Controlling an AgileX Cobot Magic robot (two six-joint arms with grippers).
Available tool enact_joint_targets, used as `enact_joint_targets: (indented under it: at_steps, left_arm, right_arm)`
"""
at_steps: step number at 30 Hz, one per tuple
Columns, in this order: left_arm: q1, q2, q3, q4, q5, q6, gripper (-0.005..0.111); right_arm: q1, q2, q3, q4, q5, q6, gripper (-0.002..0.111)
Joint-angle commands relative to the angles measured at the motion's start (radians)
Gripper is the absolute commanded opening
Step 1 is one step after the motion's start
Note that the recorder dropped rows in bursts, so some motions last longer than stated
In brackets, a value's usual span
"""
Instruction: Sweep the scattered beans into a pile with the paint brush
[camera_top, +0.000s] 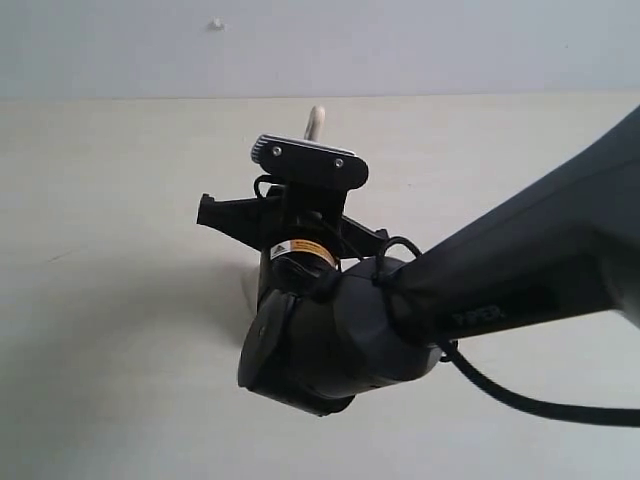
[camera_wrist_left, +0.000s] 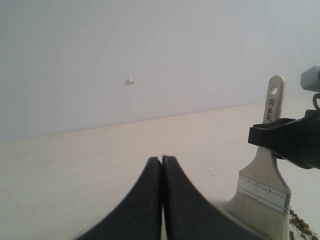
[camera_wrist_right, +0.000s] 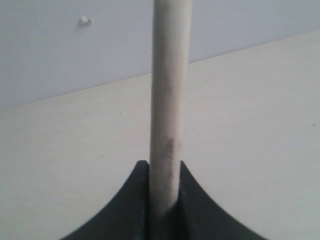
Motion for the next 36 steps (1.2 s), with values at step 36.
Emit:
enact_joint_targets:
  at_steps: [36]
  left_arm:
    - [-0.005,-0.006,0.003,0.004,0.003,0.004,0.000]
  right_arm:
    - [-0.593,-0.246,0.402,-2.354,-0.186,0.992,0.000]
